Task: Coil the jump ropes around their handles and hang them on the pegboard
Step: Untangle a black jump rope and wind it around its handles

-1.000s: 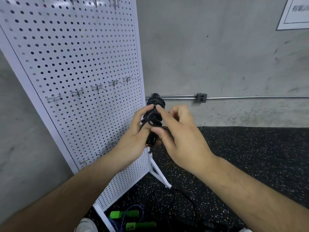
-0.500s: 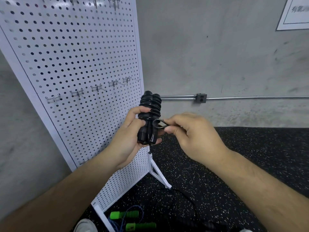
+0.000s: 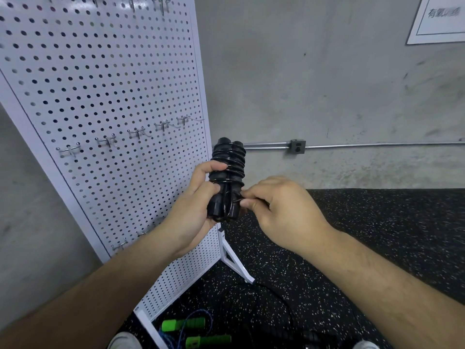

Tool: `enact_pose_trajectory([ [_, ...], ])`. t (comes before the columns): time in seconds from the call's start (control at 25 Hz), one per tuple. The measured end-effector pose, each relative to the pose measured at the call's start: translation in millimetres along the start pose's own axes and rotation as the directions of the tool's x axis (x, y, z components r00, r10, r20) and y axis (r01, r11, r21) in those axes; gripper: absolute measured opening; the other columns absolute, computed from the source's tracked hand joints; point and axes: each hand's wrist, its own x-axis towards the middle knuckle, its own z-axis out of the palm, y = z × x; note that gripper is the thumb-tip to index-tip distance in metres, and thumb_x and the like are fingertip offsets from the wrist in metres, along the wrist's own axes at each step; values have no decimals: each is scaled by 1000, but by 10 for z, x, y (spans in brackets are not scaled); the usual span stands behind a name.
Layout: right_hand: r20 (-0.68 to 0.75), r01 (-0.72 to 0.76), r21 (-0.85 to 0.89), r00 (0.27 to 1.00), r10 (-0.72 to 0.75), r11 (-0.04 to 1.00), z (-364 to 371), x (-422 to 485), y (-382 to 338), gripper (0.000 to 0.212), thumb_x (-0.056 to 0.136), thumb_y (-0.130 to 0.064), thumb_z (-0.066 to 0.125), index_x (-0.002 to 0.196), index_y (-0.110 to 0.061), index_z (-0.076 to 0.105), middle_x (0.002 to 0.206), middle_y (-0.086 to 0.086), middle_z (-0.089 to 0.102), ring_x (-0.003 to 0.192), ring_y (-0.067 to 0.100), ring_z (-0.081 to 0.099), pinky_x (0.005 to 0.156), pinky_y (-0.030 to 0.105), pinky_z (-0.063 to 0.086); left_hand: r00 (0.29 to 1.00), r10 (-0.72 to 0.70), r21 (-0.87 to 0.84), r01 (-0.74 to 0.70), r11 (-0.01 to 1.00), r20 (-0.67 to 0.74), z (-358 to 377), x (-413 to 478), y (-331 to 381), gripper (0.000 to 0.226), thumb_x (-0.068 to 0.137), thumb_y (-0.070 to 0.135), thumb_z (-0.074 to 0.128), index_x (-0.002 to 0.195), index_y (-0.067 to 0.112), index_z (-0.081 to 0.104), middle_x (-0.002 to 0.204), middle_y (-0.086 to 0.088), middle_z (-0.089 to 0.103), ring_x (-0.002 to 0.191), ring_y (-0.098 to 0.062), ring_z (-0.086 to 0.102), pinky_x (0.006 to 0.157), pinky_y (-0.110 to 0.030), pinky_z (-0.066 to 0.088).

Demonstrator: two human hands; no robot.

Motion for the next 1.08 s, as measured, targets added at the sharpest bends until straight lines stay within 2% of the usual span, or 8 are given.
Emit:
enact_pose_trajectory([
  [0.12, -94, -114, 220, 986, 137, 969, 54, -33, -17, 8, 92, -21, 72, 94, -21, 79, 89, -16, 72, 88, 2, 61, 80, 12, 45, 1000, -8, -11, 8, 1000, 20, -5, 1, 16, 46, 100, -3, 34, 122, 32, 55, 112, -14, 71, 95, -24, 62, 83, -39, 50],
  [0.28, -143, -180, 441, 953, 267, 879, 135, -63, -47, 7, 89, -14, 75, 86, -20, 79, 84, -16, 67, 84, 3, 62, 73, 10, 43, 995, 8, -73, 0, 997, 104, -39, 10, 33, 48, 90, 0, 48, 125, 32, 55, 117, -17, 67, 102, -27, 60, 89, -41, 47],
  [0.48, -189, 68, 176, 981, -34, 982, 173, -93, -35, 7, 92, -8, 70, 91, -9, 77, 86, -8, 58, 73, 3, 53, 68, 11, 39, 981, 22, -110, -1, 994, 192, -103, -3, 29, 55, 86, 1, 56, 132, 32, 51, 118, -17, 65, 106, -27, 62, 95, -38, 51],
  [0.56, -193, 102, 117, 978, -78, 988, 215, -95, -49, 9, 93, -9, 67, 90, -7, 76, 86, -5, 58, 75, 7, 54, 69, 17, 43, 981, 29, -100, -10, 995, 189, -132, -21, 37, 56, 86, 0, 55, 130, 34, 53, 118, -17, 64, 105, -26, 61, 93, -38, 50],
  [0.68, -212, -23, 324, 973, 96, 946, 263, -109, -134, 9, 91, -9, 70, 87, -11, 78, 84, -8, 62, 74, 8, 59, 67, 15, 45, 984, 14, -77, -1, 997, 177, -151, -27, 44, 63, 79, -5, 50, 128, 35, 54, 119, -22, 62, 107, -30, 58, 94, -41, 46],
  [0.84, -108, -213, 577, 937, 333, 788, 293, -95, -178, 12, 90, -11, 73, 81, -17, 79, 84, -8, 66, 67, 11, 63, 69, 38, 56, 989, -3, 12, 1, 1000, 151, -148, -44, 29, 70, 72, -7, 48, 123, 40, 57, 115, -23, 62, 103, -30, 56, 89, -41, 47],
  [0.96, -62, -252, 624, 928, 368, 740, 277, -98, -194, 14, 89, -10, 73, 77, -16, 78, 85, -3, 67, 62, 11, 62, 65, 30, 51, 990, 4, 71, -13, 997, 138, -127, -75, 13, 71, 71, -10, 52, 122, 40, 56, 110, -20, 64, 94, -25, 60, 84, -38, 51],
  [1.08, -53, -230, 616, 942, 330, 754, 265, -91, -171, 14, 89, -8, 73, 78, -15, 78, 83, -3, 66, 66, 14, 62, 66, 37, 55, 992, 7, 129, -23, 991, 125, -133, -97, 15, 68, 77, -7, 58, 125, 41, 54, 112, -22, 64, 98, -27, 60, 91, -43, 51],
])
